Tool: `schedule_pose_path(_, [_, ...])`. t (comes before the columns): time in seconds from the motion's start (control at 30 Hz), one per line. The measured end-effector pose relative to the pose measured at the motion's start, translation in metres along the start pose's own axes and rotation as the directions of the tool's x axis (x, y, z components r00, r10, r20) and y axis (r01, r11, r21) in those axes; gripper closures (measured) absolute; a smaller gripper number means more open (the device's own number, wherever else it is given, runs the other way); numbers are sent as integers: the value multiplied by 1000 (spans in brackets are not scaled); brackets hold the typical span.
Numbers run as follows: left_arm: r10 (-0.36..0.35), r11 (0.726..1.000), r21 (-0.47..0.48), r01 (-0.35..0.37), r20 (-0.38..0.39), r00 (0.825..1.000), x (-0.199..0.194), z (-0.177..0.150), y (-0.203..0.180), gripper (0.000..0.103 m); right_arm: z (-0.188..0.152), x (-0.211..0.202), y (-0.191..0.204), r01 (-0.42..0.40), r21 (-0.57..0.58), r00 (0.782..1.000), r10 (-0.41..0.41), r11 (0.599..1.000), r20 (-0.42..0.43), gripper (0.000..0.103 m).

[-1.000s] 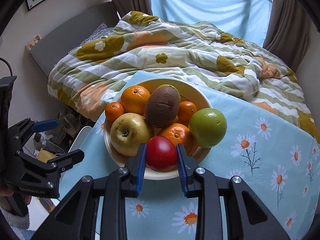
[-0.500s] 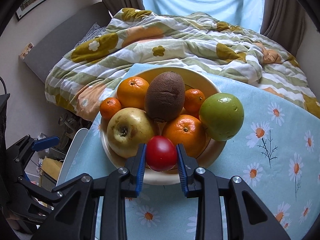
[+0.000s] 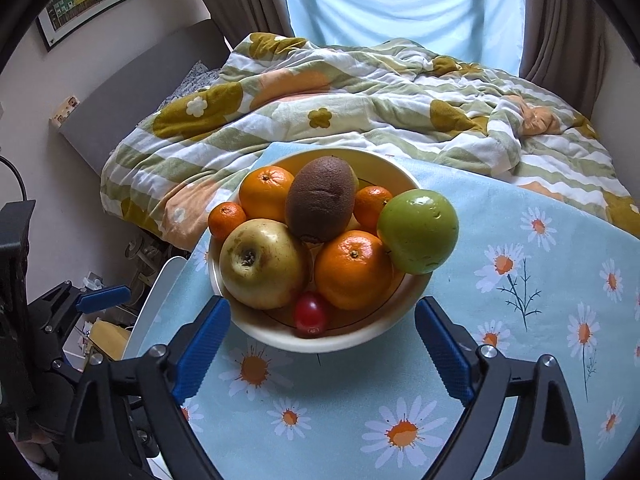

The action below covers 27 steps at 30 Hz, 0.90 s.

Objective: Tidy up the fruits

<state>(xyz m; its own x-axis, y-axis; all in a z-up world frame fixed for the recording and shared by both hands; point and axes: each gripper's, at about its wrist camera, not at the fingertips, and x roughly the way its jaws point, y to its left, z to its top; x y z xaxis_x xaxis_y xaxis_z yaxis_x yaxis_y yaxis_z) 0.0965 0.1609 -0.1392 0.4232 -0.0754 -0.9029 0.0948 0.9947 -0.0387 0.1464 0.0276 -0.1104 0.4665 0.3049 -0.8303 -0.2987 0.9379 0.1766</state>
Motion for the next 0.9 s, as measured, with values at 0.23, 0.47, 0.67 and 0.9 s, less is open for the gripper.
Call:
schedule_pose_path(0.23, [11,1000,0,-11,53,999,-37,8,-33,0,-2,-45,-19,-4,18,1000,3,1000,26,11])
schedule_pose_path(0.47, [-10,1000,-5,11,137,991,-84,12,-78,0,-14,-111,-52,94,40,992,-97,995,82,1])
schedule_pose_path(0.67, [-30,999,-16,35,237,971,-118,12,-111,0,-30,-161,-84,211,94,968,-221,973,119,1])
schedule_pose_path(0.9, [-17,1000,8,16,318,948,-147,8,-141,0,-52,-190,-115,292,159,942,-312,943,121,1])
